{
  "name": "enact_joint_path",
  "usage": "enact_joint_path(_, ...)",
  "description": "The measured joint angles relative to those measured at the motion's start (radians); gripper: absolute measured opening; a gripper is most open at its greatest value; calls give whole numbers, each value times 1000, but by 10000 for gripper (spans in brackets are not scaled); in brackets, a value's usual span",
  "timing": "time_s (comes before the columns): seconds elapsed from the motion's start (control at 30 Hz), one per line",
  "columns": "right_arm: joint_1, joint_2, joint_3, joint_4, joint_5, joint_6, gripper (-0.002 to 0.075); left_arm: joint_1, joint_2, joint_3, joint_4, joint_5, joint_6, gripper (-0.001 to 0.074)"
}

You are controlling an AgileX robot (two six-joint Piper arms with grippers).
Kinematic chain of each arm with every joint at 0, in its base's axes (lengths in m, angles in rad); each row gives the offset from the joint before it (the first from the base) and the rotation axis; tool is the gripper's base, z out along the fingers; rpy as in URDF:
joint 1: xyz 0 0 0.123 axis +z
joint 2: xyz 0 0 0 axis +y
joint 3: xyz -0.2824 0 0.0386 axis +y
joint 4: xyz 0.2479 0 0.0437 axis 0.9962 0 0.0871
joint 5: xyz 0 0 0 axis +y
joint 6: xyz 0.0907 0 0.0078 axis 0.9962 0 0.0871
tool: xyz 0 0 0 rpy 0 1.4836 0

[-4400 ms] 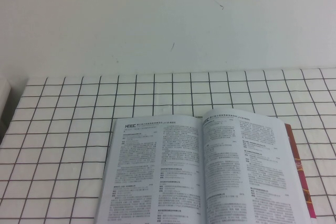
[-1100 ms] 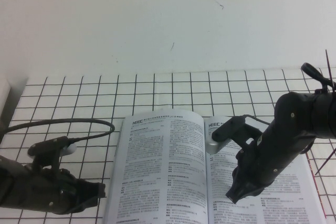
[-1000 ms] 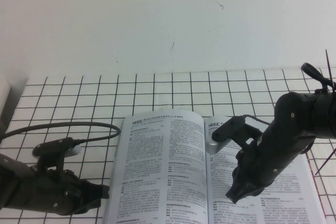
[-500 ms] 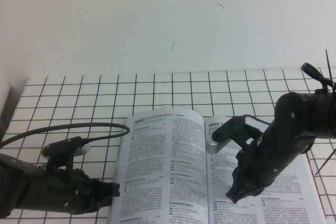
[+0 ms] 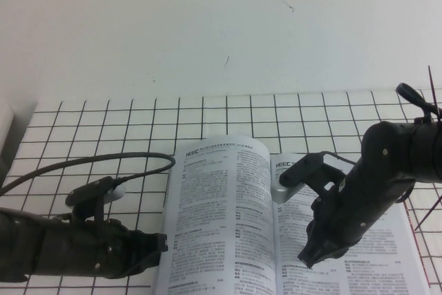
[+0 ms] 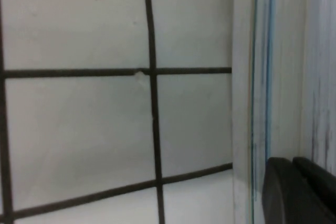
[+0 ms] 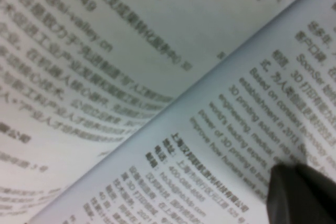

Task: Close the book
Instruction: 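Close the open booklet and leave it lying on the table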

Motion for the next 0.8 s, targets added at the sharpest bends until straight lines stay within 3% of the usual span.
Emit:
enact_joint_path(0.33,0,0,0,-10,2,2,-3,-144,64,-56,-178,2,190,-4)
enact_joint_path(0.8,-2,-107,12,-49,5,38,-3,-244,39,-258,-123,99,60,-4)
